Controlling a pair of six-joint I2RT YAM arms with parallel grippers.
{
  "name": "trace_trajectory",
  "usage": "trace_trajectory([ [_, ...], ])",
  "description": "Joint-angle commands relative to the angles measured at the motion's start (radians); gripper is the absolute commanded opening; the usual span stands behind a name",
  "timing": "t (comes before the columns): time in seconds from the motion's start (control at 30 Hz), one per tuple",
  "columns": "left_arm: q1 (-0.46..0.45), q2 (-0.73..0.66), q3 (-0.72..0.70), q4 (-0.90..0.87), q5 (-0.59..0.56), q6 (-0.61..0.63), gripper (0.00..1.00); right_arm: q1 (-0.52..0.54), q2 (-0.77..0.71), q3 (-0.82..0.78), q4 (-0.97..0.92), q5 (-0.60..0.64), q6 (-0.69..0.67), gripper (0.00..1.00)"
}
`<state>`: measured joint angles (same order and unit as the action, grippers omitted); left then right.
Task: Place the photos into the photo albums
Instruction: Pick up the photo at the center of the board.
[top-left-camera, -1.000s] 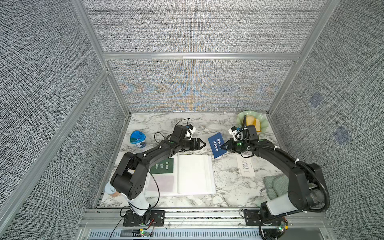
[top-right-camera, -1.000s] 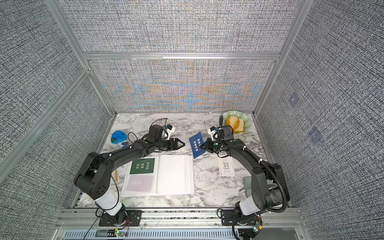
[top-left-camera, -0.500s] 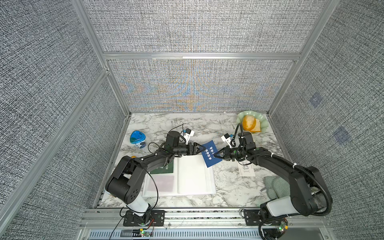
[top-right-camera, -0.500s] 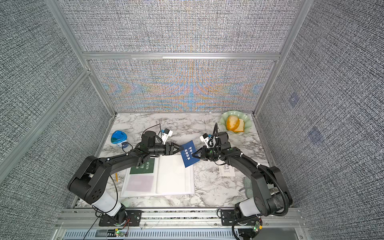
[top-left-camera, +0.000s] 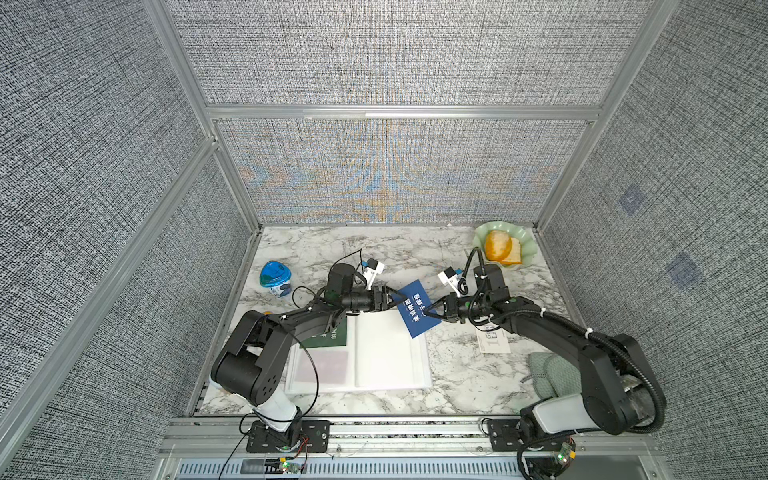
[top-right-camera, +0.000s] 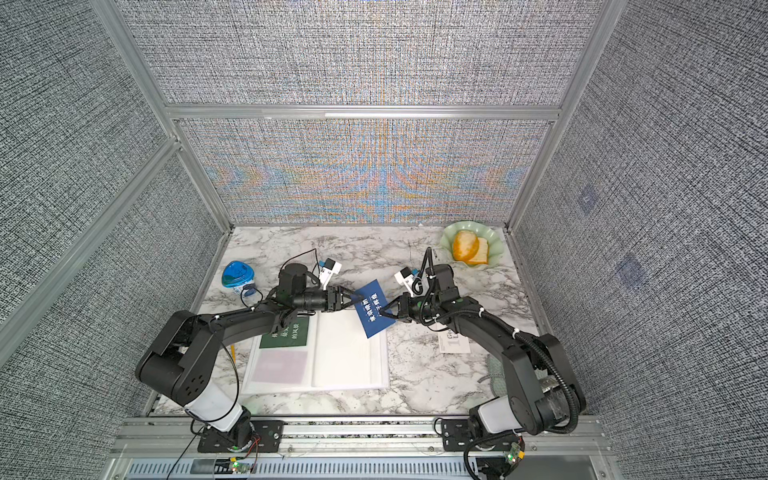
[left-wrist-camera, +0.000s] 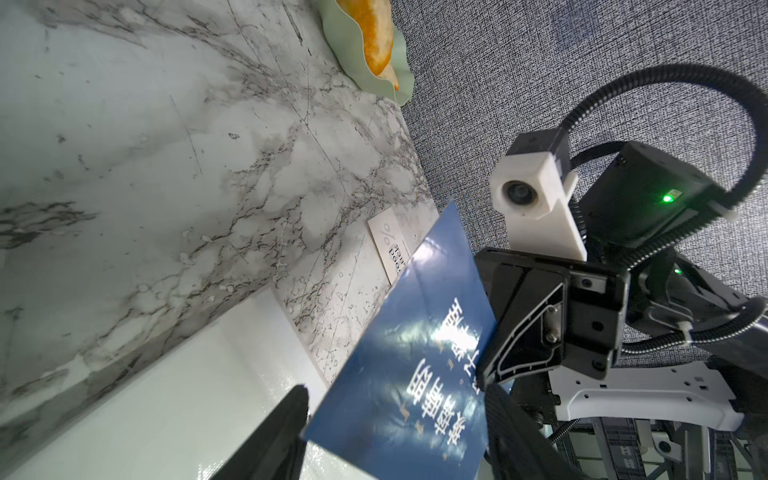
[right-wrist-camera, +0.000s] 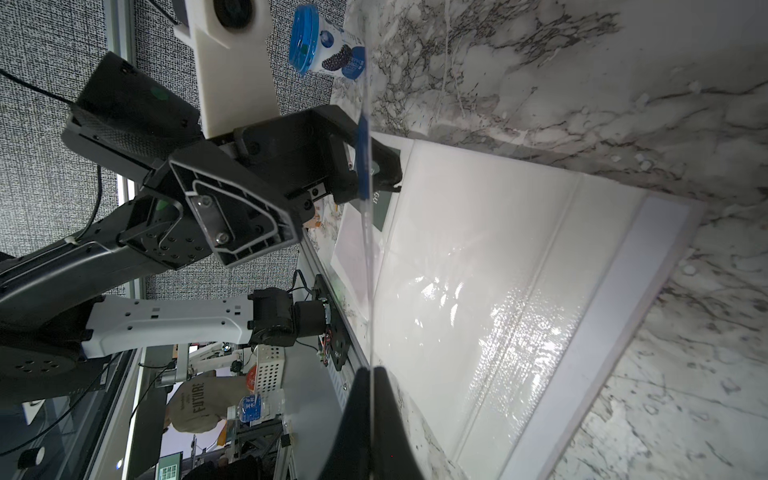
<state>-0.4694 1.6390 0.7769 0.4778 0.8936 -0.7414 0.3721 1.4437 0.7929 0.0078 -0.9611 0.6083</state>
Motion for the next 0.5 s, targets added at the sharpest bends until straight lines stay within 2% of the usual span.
trace_trajectory([
  [0.0, 0.005, 0.007, 0.002, 0.055, 0.028, -0.011, 0.67, 0.004, 0.004, -0.001, 0.047, -0.049, 0.018, 0.00],
  [0.27, 0.005, 0.038, 0.009, 0.119, 0.092, -0.047, 0.58, 0.032, 0.064, 0.016, 0.091, -0.074, 0.040, 0.00],
  [0.47, 0.006, 0.032, 0.010, 0.107, 0.113, -0.036, 0.35, 0.042, 0.091, 0.033, 0.097, -0.071, 0.040, 0.00],
])
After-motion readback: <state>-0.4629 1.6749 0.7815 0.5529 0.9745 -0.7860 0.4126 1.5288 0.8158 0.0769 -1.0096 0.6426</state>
